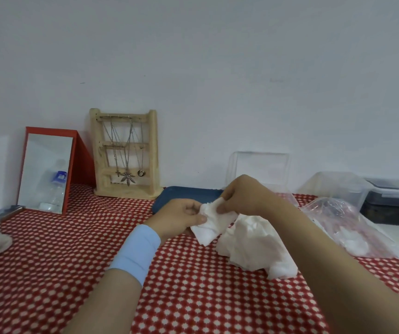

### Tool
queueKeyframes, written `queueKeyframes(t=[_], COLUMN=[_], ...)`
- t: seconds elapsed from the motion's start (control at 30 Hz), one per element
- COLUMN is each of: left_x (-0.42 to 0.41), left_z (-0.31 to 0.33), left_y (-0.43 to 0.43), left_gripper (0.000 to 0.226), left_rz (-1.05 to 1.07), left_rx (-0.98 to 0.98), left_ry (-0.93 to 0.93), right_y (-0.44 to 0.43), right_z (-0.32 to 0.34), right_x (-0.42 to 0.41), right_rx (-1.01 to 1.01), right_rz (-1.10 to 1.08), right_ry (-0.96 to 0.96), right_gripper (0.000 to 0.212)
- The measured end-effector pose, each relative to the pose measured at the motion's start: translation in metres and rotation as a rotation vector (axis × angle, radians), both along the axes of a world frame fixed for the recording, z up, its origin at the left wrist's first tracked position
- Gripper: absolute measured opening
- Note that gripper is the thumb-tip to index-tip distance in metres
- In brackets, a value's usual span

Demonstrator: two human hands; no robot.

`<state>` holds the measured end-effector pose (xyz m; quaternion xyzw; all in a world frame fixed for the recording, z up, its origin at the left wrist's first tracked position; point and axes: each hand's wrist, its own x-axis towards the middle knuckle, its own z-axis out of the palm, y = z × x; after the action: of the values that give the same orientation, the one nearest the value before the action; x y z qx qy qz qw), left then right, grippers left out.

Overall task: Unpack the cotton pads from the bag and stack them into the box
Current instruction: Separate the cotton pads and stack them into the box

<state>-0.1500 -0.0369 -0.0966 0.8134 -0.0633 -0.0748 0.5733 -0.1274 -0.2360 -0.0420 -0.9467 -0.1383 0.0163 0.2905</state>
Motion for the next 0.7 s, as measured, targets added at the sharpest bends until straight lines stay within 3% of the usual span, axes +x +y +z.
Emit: queueKeyframes(t=[0.07,0.27,0.4,0.47,0.57,0.7], left_x=[0.009,0.024,0.025,0.024,0.018,0.005], left_z=[-0.006,-0.028,-0.024,-0.016,-0.008,-0.011], left_y=[-0.002,0.008,0.01,0.005,-0.005,-0.003], left_gripper=[0.015,0.021,0.034,0.024,0.021,0.023], left_rz=[0.009,0.003,0.049,0.144,0.184,0.099], left_rx=[0.019,0.379,0.415,0.243,-0.241,-0.384], left_ry=[-0.01,-0.001,-0.112,-0.171,0.027,-0.009], right_y=[-0.003,-0.013,-0.007,-0.003,0.002,0.007], right_z=[-0.005,-0.015,-0.015,-0.014,-0.013,-0.016], right_x=[0.009,0.02,0.02,0.018,0.016,0.011], right_rx=[0.007,0.122,0.253,0.336,0.395,0.419], right_rz=[-0.045,-0.067,-0.016,-0.019,-0.046,-0.103], right_ry=[0.013,0.005,0.073,0.1,0.117,0.126], right_gripper=[0.035,0.006,0.007,0.008,0.009,0.013])
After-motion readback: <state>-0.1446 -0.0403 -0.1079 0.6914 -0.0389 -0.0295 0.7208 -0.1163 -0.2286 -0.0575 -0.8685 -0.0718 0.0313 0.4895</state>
